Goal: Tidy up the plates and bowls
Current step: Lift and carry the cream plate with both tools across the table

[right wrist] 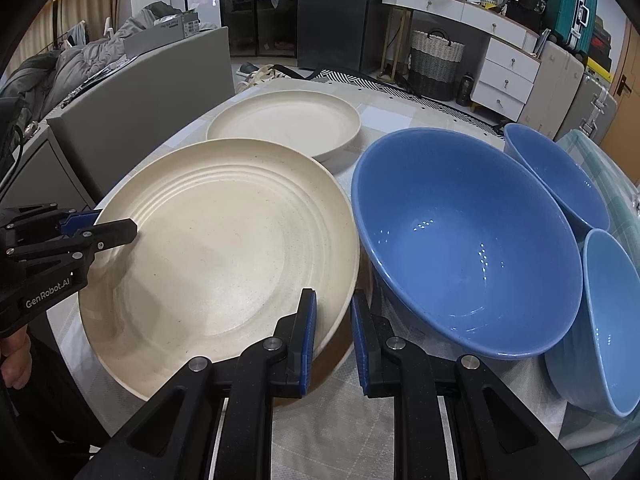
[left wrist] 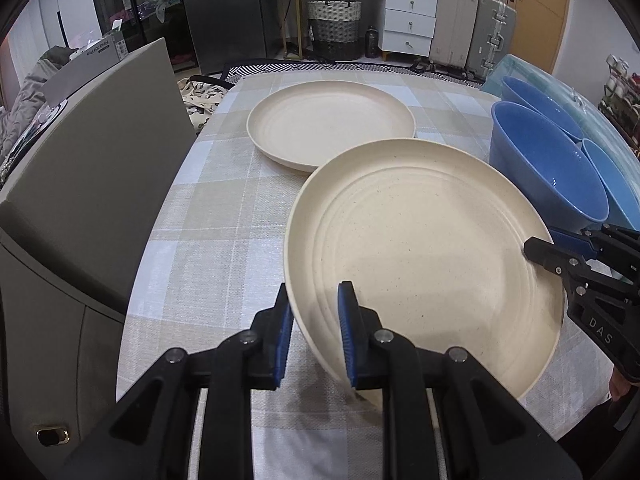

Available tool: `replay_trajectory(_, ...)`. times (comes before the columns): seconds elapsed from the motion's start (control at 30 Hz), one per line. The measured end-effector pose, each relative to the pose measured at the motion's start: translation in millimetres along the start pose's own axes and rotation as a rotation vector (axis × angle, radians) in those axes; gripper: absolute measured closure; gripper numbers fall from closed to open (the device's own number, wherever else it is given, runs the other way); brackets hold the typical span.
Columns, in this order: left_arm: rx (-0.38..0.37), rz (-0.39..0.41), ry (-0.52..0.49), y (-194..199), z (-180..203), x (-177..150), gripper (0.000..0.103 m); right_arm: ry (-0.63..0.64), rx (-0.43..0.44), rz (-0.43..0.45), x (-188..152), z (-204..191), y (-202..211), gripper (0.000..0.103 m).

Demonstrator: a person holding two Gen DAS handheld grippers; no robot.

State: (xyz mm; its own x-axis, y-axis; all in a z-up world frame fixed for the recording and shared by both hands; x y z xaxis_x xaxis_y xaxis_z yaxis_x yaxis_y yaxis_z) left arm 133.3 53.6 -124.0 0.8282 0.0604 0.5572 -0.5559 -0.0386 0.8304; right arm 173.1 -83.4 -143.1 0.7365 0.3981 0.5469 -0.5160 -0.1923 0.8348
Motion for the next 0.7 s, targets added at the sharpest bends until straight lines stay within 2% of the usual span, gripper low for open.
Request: replay_trajectory(0.7,0.022,-0.055,-0.051,-15.8,12.8,-8.0,0.082,0.015,-0.058,-0.043,-5.6,-6.9,-15.9,0.084)
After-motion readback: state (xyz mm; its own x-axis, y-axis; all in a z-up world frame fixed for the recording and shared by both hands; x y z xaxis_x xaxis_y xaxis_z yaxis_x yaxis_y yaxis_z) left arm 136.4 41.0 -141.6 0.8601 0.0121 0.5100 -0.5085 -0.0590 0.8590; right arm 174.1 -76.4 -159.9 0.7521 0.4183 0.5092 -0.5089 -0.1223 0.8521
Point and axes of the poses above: each gripper's, at about its wrist camera, not at the fingertips, and y roughly against the way its jaws point, z to its right, x to its top, the point moved 7 cm from there along -y, roughly the way its jaws point, and after that the axes turned 1 degree about -x, right-handed, at the moved point
